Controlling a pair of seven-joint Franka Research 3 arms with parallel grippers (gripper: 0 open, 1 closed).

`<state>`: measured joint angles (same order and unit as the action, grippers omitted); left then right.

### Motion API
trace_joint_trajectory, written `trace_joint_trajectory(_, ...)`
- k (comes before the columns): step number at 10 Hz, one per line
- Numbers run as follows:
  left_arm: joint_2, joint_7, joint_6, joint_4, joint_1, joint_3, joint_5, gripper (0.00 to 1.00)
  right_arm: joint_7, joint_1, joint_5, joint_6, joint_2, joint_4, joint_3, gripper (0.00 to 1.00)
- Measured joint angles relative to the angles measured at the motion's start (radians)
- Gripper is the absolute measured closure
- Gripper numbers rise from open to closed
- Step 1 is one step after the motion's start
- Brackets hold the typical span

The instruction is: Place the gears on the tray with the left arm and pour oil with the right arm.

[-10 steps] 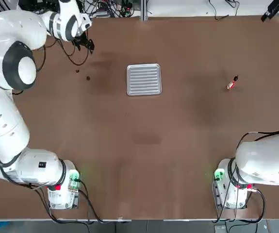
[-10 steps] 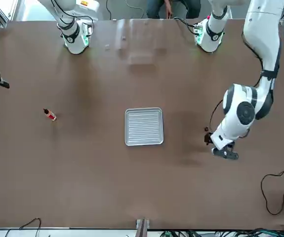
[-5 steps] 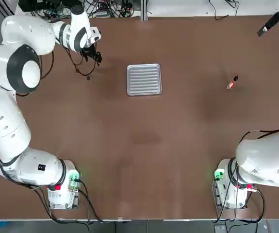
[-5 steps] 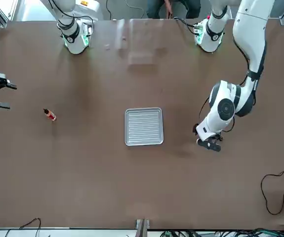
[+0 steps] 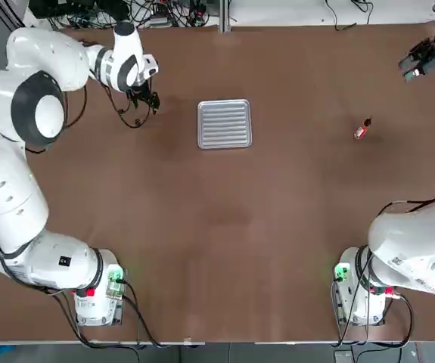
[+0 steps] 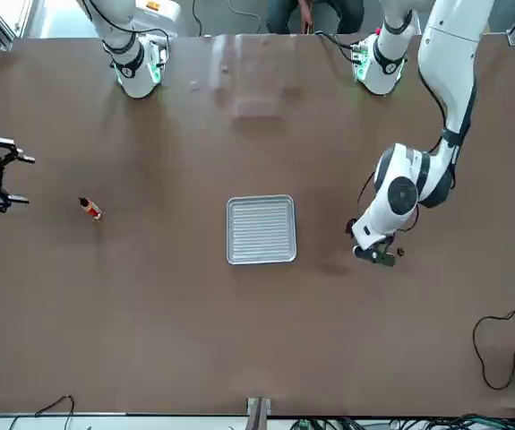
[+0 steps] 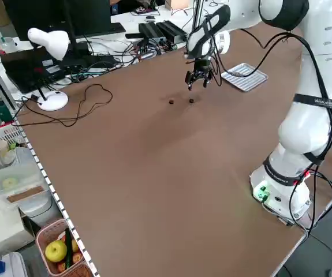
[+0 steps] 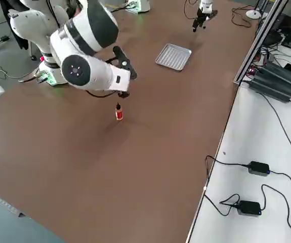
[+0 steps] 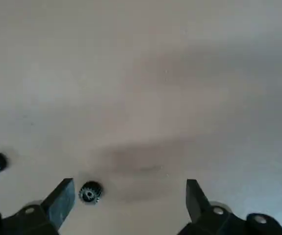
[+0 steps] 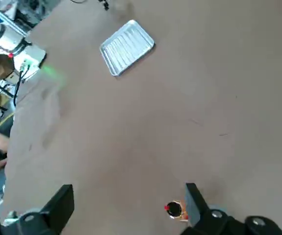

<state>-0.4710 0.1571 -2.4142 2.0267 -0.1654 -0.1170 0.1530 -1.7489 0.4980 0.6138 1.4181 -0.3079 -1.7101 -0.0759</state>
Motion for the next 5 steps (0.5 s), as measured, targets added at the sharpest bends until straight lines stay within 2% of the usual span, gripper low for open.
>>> trace_joint_trajectory(5, 0.003, 0.011, -0.090, 0.090, 0.088, 0.004, 0.000, 0.00, -0.391, 0.084, 0.114, -0.023, -0.153, -0.034, 0.000, 0.00)
